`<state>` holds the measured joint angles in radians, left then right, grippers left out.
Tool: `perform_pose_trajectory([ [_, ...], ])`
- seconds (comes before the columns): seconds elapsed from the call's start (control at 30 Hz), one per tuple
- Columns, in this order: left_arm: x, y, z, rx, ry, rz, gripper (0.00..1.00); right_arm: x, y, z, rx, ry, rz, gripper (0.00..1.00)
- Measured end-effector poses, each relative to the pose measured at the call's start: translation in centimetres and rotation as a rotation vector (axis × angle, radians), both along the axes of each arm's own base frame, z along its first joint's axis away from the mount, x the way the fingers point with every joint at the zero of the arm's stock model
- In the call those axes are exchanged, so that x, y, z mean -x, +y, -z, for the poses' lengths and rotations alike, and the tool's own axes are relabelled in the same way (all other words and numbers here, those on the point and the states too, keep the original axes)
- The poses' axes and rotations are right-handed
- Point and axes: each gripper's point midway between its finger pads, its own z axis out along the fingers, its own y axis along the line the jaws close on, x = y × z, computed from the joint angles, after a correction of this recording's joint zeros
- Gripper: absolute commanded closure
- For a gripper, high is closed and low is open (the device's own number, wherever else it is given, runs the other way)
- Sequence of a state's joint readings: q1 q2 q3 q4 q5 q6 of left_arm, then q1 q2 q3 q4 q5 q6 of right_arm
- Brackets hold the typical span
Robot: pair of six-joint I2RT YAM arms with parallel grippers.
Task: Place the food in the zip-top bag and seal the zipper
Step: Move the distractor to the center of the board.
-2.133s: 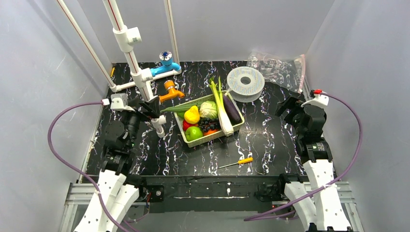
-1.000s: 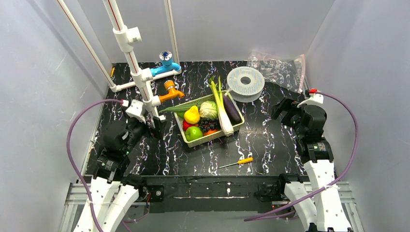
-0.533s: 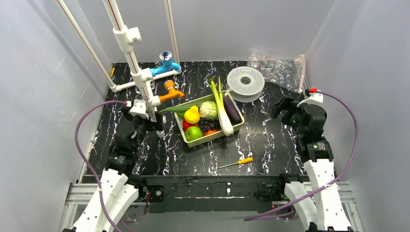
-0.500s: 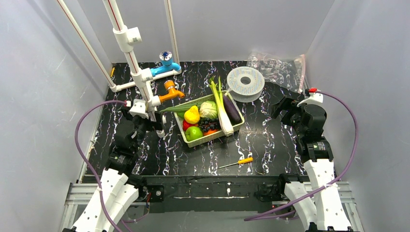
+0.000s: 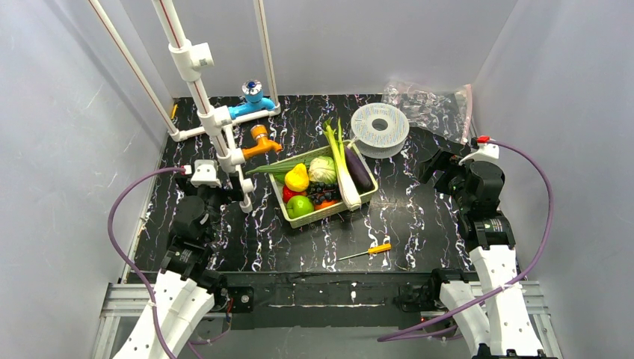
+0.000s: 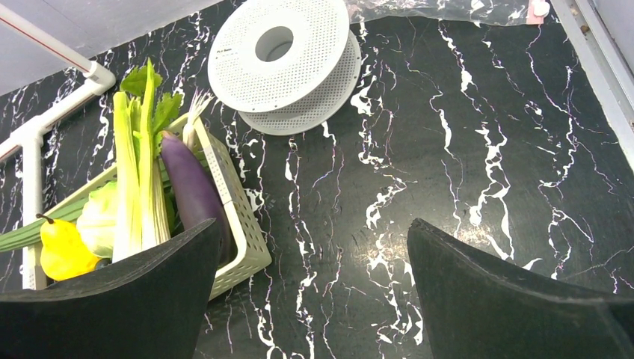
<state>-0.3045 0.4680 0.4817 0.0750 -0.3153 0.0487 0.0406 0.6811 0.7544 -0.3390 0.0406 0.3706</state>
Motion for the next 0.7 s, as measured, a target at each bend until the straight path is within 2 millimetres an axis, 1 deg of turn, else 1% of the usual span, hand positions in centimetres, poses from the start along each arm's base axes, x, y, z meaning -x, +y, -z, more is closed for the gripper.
perform_pose_trajectory([
  [0.1,0.2,1.0,-0.1,-0.006,-0.003,-0.052,0.0,0.0,0.0,0.1,-0.001,0.0,-0.002,0.0],
  [0.23,0.6,2.3,-0.1,-0.026,-0.008,-0.118,0.0,0.0,0.1,0.7,-0.001,0.014,-0.004,0.0],
  [0.47,0.8,3.4,-0.2,-0.054,-0.01,-0.173,0.0,0.0,0.1,0.7,-0.001,0.013,-0.004,0.0],
  [0.7,1.2,4.9,-0.4,-0.09,-0.014,-0.252,0.01,0.0,0.1,0.7,-0.001,0.014,-0.004,0.0],
])
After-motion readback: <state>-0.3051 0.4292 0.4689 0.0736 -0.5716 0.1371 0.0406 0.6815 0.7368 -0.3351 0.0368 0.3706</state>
